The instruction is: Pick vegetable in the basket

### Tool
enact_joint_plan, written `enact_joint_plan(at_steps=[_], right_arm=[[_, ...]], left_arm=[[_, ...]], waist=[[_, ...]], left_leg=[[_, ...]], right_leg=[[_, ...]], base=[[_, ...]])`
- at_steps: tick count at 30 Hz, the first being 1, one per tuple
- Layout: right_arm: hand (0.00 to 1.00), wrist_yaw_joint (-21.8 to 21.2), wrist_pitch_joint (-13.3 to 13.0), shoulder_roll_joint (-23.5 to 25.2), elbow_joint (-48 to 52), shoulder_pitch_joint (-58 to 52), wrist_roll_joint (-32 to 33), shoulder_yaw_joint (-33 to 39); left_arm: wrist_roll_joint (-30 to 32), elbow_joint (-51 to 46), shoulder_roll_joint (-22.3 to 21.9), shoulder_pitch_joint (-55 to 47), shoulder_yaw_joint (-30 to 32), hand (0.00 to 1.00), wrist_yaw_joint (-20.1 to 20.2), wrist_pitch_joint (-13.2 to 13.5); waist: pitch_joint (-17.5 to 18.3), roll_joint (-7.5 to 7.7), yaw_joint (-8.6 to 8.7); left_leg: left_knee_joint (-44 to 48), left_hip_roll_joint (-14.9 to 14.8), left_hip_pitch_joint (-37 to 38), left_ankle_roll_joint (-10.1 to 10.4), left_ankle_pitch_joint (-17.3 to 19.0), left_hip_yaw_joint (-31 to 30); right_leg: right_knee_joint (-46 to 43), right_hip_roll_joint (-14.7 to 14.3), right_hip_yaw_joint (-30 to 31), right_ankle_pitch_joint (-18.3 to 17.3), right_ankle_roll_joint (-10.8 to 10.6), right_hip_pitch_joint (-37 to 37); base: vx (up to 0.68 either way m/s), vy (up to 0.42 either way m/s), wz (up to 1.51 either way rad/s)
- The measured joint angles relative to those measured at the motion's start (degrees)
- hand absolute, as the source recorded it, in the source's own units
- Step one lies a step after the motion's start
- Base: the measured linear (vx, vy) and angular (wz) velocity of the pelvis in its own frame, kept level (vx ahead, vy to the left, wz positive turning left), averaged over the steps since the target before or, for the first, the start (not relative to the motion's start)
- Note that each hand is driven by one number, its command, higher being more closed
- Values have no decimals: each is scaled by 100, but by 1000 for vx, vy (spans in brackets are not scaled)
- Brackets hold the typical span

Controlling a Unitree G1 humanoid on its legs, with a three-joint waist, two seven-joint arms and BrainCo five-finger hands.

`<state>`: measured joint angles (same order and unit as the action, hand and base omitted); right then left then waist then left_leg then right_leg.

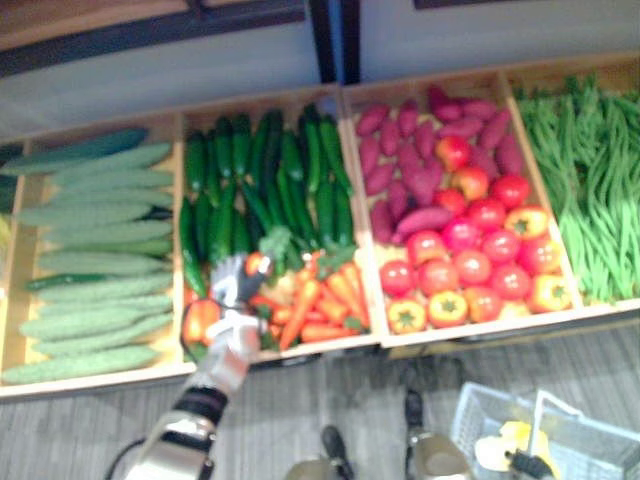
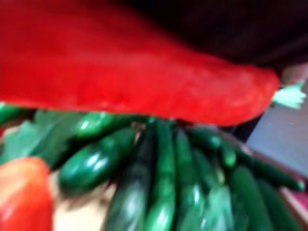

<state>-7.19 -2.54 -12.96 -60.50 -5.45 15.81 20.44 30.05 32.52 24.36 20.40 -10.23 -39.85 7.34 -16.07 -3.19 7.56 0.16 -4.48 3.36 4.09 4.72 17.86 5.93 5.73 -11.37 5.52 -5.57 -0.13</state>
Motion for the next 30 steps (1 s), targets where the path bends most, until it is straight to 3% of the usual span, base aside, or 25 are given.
enact_joint_plan(at_steps=[7,11,14,16,18,19,20,21,22,23,25,27,28,29,30], right_arm=[[100,-20,-63,60,146,-409,12,160],[100,-15,-68,67,163,-550,82,145],[100,54,-73,77,218,-596,141,101],[100,106,-73,76,375,-631,221,-99],[100,209,-70,55,433,-561,221,-425],[100,233,-70,-7,527,-439,216,-729],[100,222,-71,-131,614,-254,203,-971],[100,196,-70,-209,615,-202,201,-1044],[100,190,-72,-301,717,-117,204,-1103],[100,193,-71,-341,916,-95,225,-1100],[100,183,-73,-277,1207,-111,226,-1106],[100,175,-77,-224,1486,-227,225,-1212],[100,176,-75,-134,1637,-267,225,-1245],[100,184,-73,-3,1847,-271,220,-1264],[100,198,-76,55,1954,-266,220,-1304]], left_arm=[[82,-579,4,-304,28,100,-519,121],[460,-1044,18,-419,130,100,-919,92],[447,-1549,18,-627,129,100,-931,221],[365,-2130,-1,-951,116,100,-834,391],[286,-2748,-94,-1346,84,100,-642,446],[199,-3100,-229,-1630,80,100,-548,459],[152,-3389,-367,-1894,28,100,-400,453],[152,-3477,-430,-2017,-39,100,-334,455],[130,-3466,-503,-2123,-256,100,-149,470],[-4,-3343,-618,-2116,-443,100,74,486],[-91,-3050,-707,-1993,-695,100,361,564],[-182,-2833,-757,-1990,-967,100,536,648],[-181,-2670,-845,-1992,-1121,100,620,668],[-175,-2571,-897,-1986,-1258,100,667,668],[-169,-2530,-924,-1986,-1305,100,693,678]], waist=[[408,-41,-42],[677,-16,-49],[737,-3,-57],[760,24,-183],[817,116,-353],[871,189,-504],[864,170,-645],[885,114,-681],[1023,-87,-686],[1055,-158,-590],[1056,-51,-523],[1064,5,-441],[1060,114,-451],[1070,92,-449],[1067,91,-447]], left_leg=[[-19,-63,186,-2,2,16],[-20,-86,208,-6,-1,33],[-69,-97,301,-1,-2,82],[69,-125,367,14,85,190],[841,-139,88,-128,334,-157],[1573,-103,-276,-320,503,-685],[2102,-78,-535,-311,868,-1300],[2225,-73,-585,-253,1013,-1592],[2201,-129,-511,-191,1276,-1853],[1935,-168,-315,-125,1519,-1767],[1763,-79,-192,-136,1522,-1390],[1762,11,-185,-173,1529,-1131],[1742,29,-186,-230,1528,-856],[1731,19,-204,-275,1501,-616],[1680,-13,-201,-313,1472,-501]], right_leg=[[8,-64,-75,-10,18,203],[15,-84,-77,-11,22,229],[16,-112,-18,-22,39,261],[16,-190,371,-20,85,219],[1,-288,884,43,159,49],[-38,-308,1316,72,205,-105],[-93,-417,1807,110,225,-268],[-99,-527,1996,113,224,-319],[-67,-693,2211,249,185,-384],[8,-770,2376,333,117,-386],[10,-682,2614,440,25,-499],[8,-546,2580,482,17,-628],[-8,-434,2248,433,87,-775],[-265,-337,1675,177,449,-986],[-469,-299,1341,7,677,-1132]], base=[[-54,-25,3],[-57,-23,-1],[-26,-16,-14],[-11,-7,-70],[-19,-50,-124],[-53,-69,-192],[-74,-37,-203],[-90,64,-197],[-74,131,-146],[-62,150,-122],[-80,152,-91],[-77,120,-85],[-61,111,-95],[-58,108,-96],[-28,77,-92]])
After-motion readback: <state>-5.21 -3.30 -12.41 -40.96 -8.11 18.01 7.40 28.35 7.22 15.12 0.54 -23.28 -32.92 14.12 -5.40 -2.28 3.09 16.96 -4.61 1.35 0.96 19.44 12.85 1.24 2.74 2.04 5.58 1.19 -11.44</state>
